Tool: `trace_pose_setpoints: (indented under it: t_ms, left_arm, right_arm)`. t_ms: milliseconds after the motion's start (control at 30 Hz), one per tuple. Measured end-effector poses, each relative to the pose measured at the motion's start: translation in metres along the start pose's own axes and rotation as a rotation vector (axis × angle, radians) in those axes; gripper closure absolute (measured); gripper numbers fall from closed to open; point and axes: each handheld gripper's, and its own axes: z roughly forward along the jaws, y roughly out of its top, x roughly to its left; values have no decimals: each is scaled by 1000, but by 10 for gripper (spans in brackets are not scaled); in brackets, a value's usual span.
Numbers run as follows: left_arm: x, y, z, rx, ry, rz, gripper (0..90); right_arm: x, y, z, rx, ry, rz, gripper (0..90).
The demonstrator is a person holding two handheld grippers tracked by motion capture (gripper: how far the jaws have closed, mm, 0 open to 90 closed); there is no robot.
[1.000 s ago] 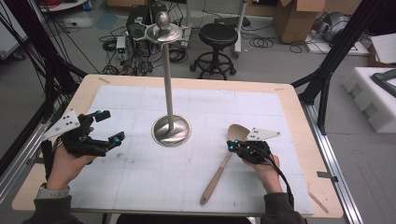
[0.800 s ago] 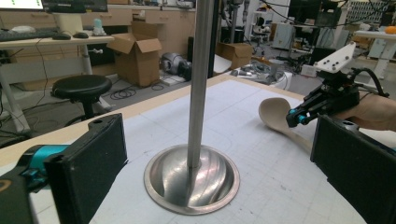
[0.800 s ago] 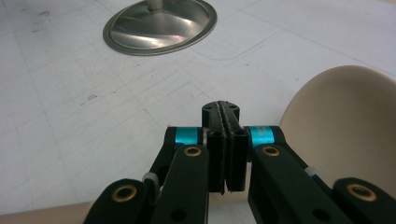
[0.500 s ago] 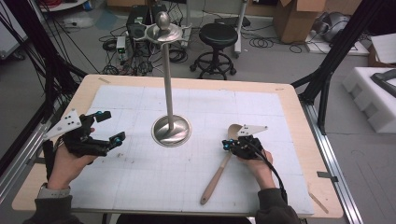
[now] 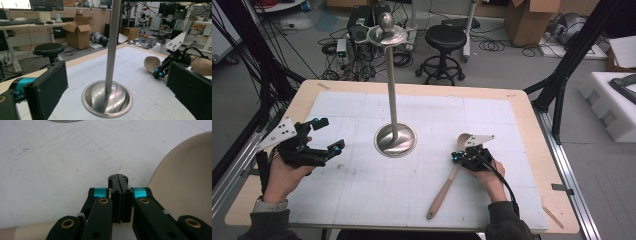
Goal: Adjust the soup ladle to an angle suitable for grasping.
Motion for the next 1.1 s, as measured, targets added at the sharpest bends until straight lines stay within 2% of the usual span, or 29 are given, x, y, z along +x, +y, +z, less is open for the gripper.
trace_pose_setpoints:
  t_ms: [67, 167, 500, 1100]
  left_arm:
    - [1, 0, 0, -2, -1, -4, 40]
    - [1, 0, -1, -4, -4, -6, 41]
    - [1, 0, -2, -7, -5, -12, 40]
    - [1, 0, -2, -4, -8, -11, 41]
  right_arm:
    - [1, 0, -2, 5, -7, 5, 900]
    - [1, -1, -2, 11, -18, 38, 900]
    - [2, -6, -13, 49, -39, 27, 900]
    - [-10, -33, -40, 36, -63, 89, 900]
